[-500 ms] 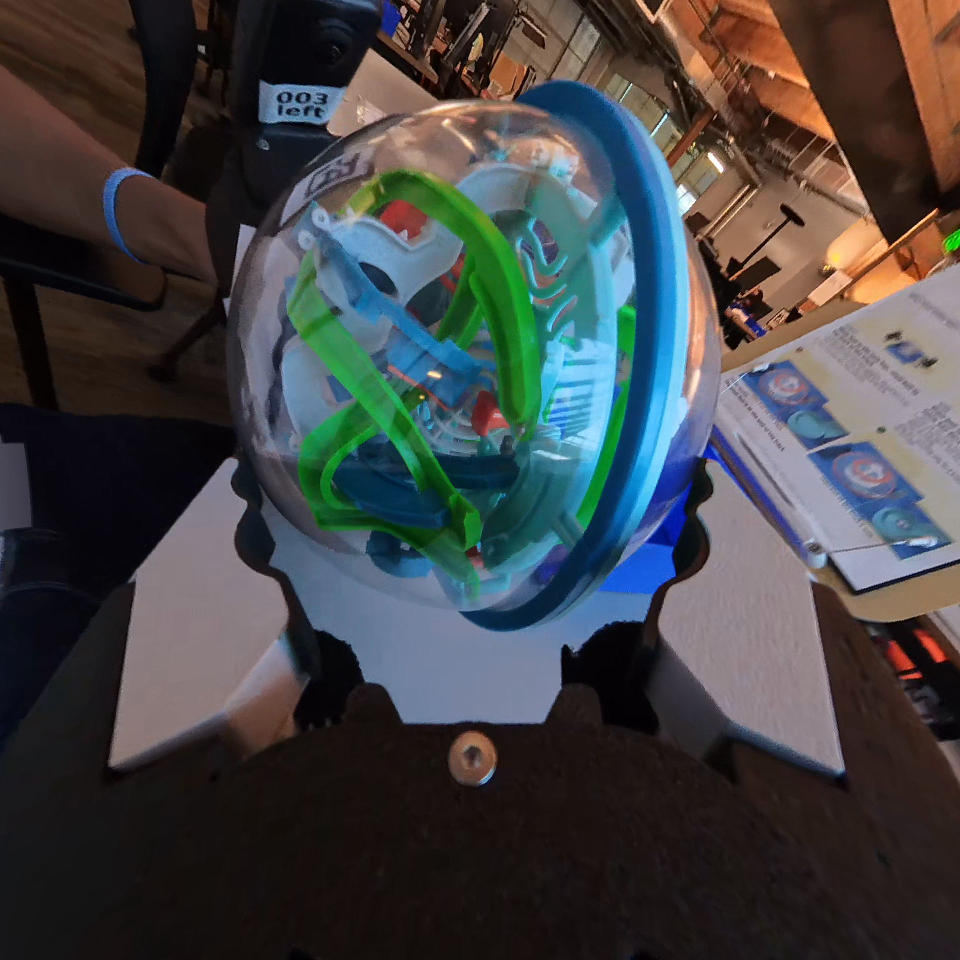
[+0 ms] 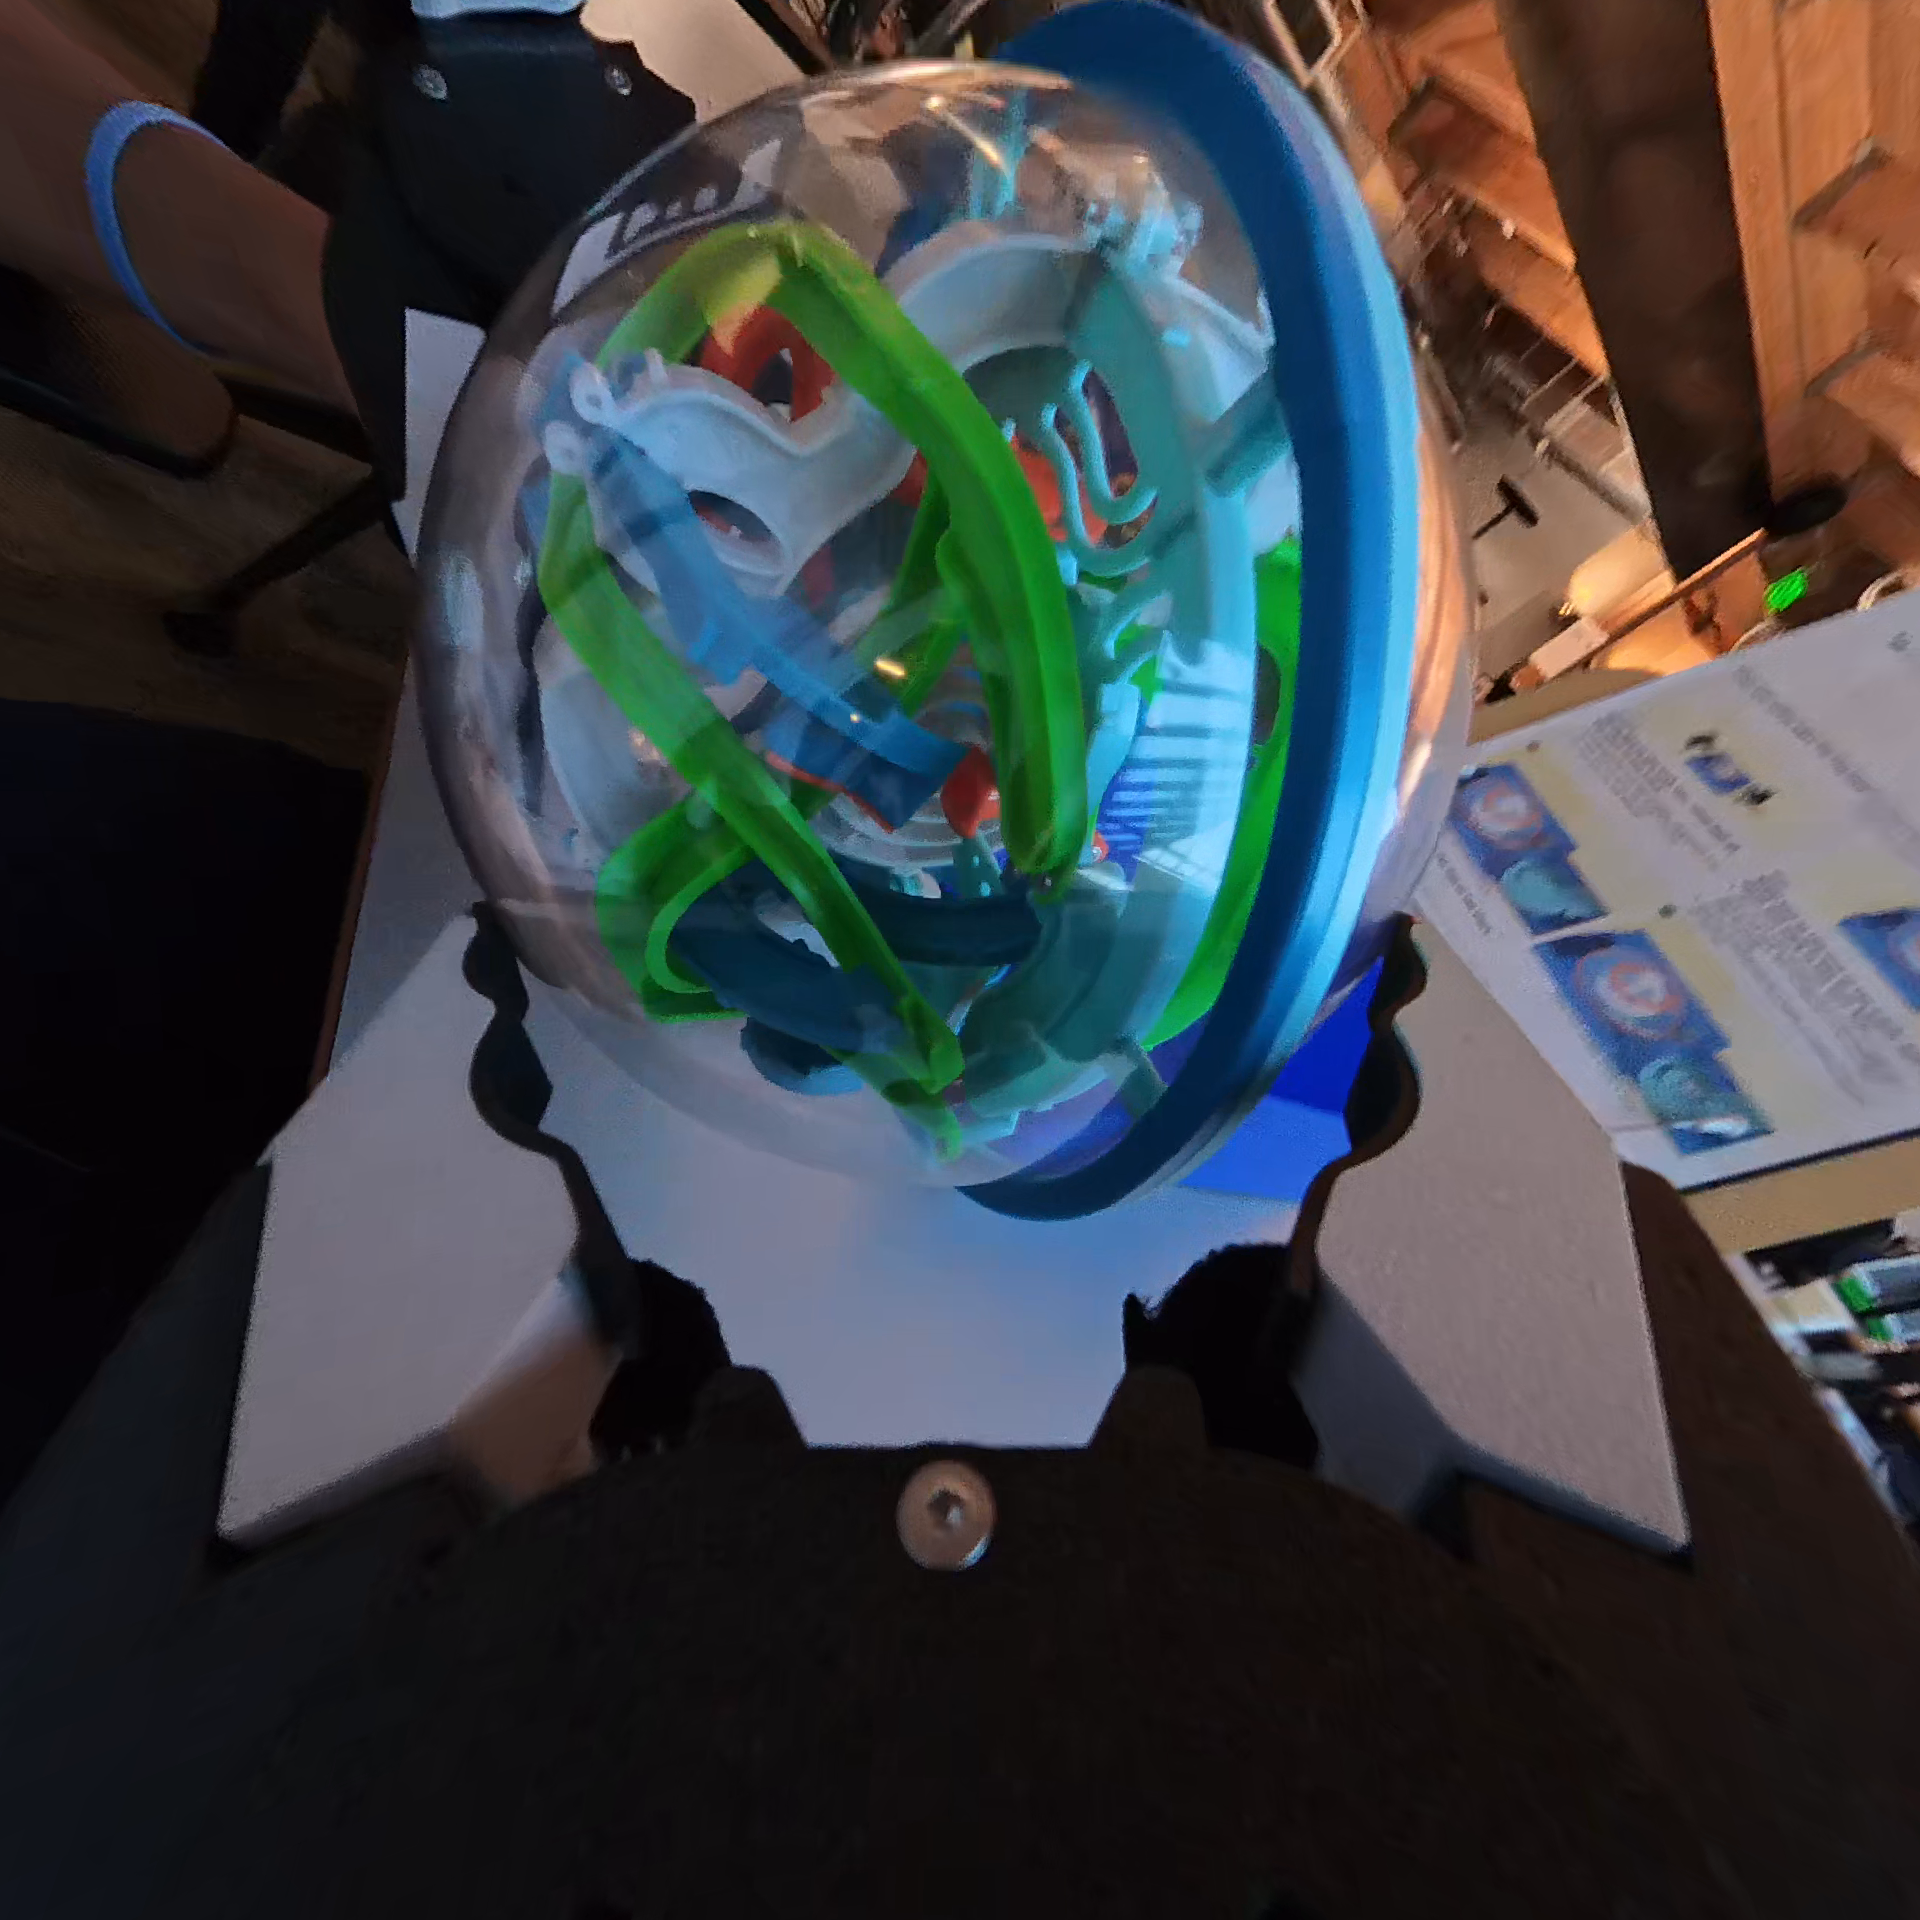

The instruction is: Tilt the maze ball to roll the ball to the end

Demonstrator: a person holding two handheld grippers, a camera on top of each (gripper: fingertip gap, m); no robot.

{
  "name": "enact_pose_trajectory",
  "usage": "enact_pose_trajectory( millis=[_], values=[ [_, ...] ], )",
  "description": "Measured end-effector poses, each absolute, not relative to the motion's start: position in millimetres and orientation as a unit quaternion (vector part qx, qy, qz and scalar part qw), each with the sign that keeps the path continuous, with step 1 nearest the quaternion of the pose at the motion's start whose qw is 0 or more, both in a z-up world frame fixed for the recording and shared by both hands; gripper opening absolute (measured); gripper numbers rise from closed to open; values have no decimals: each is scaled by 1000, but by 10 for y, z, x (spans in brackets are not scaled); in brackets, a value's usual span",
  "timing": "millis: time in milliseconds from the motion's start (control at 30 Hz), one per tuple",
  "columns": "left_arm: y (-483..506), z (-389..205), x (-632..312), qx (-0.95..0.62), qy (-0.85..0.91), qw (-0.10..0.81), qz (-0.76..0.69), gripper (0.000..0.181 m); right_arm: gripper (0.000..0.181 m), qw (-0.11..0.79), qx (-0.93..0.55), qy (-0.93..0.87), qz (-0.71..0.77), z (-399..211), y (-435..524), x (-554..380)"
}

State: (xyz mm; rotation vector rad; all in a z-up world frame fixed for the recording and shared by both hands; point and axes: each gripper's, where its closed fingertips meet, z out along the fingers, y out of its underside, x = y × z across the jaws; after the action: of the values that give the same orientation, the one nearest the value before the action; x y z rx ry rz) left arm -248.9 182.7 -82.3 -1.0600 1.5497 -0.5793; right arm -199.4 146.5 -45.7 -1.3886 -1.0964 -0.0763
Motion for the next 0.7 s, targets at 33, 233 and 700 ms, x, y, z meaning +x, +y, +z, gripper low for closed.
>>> enact_pose_trajectory(
  millis=[33, 233, 700],
  values=[
    [1855, -899, -2480, -458, 661, 542, -244, 145, 155, 629, -615, -475, -32, -523, 1491, -1979],
    [1877, -1154, -2433, -495, 670, 484, -268, 149, 154, 612, -625, -480, -66, -813, 1593, -1885],
    [1669, -1007, -2491, -518, 615, 322, -500, 155, 153, 589, -628, -503, -73, -1050, 1588, -1774]
  ],
)
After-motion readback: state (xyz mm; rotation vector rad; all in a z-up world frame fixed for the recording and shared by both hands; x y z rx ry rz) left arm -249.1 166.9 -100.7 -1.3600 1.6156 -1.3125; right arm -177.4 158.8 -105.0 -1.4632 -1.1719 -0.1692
